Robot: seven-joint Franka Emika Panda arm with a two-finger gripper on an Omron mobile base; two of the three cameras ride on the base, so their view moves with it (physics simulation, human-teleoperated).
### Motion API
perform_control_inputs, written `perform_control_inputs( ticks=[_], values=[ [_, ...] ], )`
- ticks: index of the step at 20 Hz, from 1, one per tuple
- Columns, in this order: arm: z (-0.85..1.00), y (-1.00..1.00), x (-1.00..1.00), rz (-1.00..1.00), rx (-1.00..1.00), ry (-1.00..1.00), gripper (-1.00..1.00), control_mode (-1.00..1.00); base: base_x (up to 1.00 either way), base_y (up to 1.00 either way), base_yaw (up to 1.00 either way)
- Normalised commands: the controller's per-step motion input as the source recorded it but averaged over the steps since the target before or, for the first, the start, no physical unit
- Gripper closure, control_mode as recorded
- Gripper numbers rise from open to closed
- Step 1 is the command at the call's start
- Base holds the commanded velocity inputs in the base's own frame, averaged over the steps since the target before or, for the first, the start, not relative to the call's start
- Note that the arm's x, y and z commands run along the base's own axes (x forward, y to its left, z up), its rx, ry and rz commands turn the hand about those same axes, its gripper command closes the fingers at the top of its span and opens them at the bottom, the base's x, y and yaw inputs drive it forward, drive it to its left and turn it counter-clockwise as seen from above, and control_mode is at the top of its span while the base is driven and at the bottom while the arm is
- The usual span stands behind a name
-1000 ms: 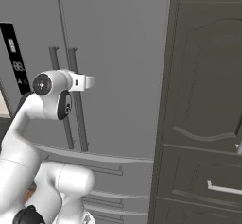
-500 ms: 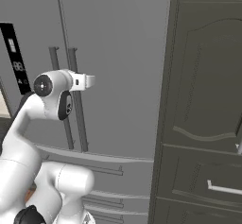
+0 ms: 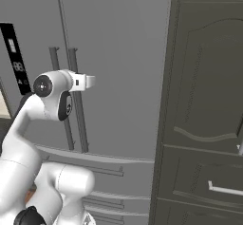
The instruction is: Gather the squash and carrot from the fridge and place them on a tray on the dining counter. Then gather the fish and chicken drumstick from the fridge and place them on the other tray.
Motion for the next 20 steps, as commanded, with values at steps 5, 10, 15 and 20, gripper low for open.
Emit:
perform_control_inputs(
  ticks=[5,10,15,20],
  values=[
    [0.0,0.0,0.0,0.0,0.0,0.0,1.0,-1.0,0.0,0.0,0.0],
    [0.0,0.0,0.0,0.0,0.0,0.0,1.0,-1.0,0.0,0.0,0.0],
    [0.0,0.0,0.0,0.0,0.0,0.0,1.0,-1.0,0.0,0.0,0.0],
    [0.0,0.0,0.0,0.0,0.0,0.0,1.0,-1.0,0.0,0.0,0.0]
  ],
)
